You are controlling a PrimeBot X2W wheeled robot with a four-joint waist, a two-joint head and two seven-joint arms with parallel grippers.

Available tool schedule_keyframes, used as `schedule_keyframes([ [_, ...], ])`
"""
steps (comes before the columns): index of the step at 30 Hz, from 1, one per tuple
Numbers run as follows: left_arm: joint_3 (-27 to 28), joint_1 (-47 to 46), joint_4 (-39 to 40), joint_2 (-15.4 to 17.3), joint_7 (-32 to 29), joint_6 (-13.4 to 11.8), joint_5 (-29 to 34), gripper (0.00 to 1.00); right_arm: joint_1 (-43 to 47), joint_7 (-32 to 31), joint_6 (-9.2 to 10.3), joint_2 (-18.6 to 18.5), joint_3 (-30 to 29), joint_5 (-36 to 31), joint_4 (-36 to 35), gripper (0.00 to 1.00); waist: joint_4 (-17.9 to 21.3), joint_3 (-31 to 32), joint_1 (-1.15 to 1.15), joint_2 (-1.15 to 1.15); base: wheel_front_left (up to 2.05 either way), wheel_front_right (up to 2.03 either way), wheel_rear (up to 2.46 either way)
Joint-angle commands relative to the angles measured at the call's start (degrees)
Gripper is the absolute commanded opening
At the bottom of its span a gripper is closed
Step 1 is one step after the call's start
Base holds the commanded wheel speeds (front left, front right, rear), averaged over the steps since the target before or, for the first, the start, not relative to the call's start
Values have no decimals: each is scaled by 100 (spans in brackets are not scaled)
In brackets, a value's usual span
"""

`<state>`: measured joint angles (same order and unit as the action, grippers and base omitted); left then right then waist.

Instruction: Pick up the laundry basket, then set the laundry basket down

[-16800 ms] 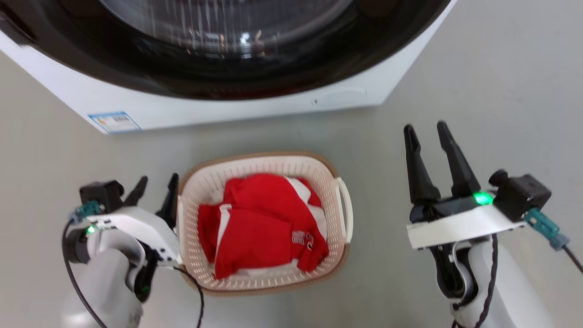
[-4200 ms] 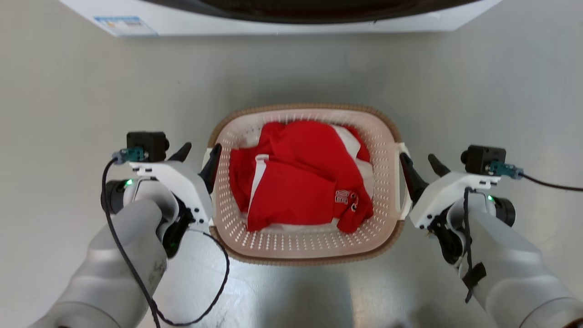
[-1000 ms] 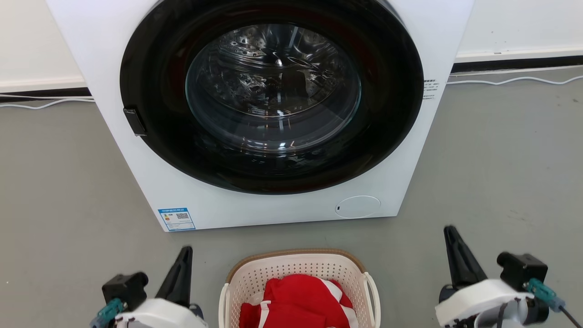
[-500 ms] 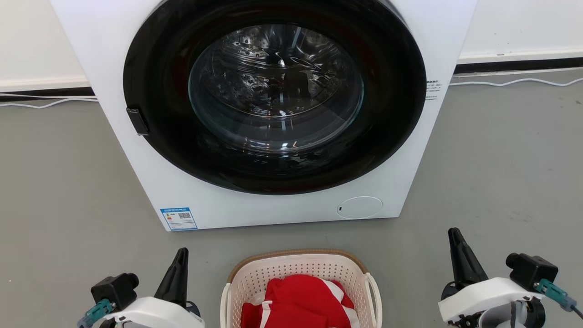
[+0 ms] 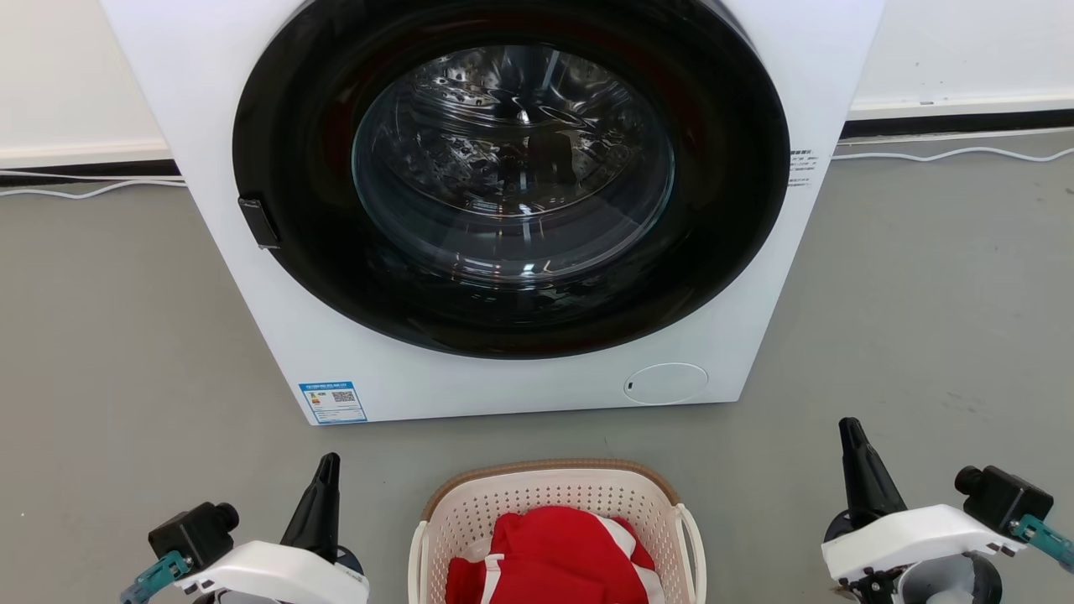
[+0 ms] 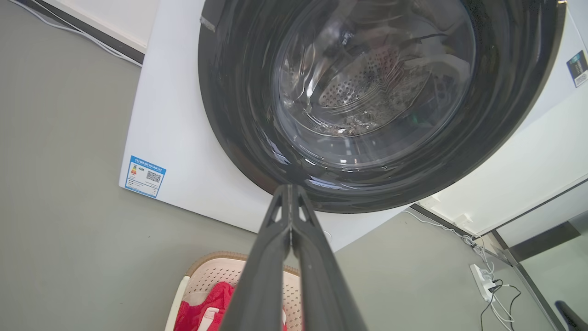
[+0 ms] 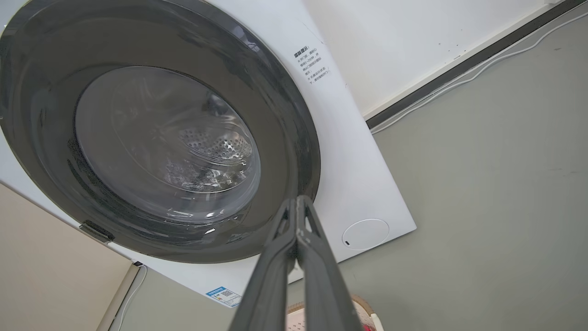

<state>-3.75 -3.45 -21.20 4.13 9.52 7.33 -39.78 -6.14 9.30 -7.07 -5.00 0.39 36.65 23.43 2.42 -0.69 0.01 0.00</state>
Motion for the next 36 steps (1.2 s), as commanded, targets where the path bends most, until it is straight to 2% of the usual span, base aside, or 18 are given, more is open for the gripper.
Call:
schedule_keyframes([
  [1,103,-207,182,45,-31,5,-157,0,-177,-46,-11,-32,-3,155,-178,0,-4,1,-1,0,0,0,0],
  [36,442,-232,377,-17,-606,9,-2011,0,-114,-607,-22,58,-256,2124,-457,0,-91,19,-1,0,0,0,0],
])
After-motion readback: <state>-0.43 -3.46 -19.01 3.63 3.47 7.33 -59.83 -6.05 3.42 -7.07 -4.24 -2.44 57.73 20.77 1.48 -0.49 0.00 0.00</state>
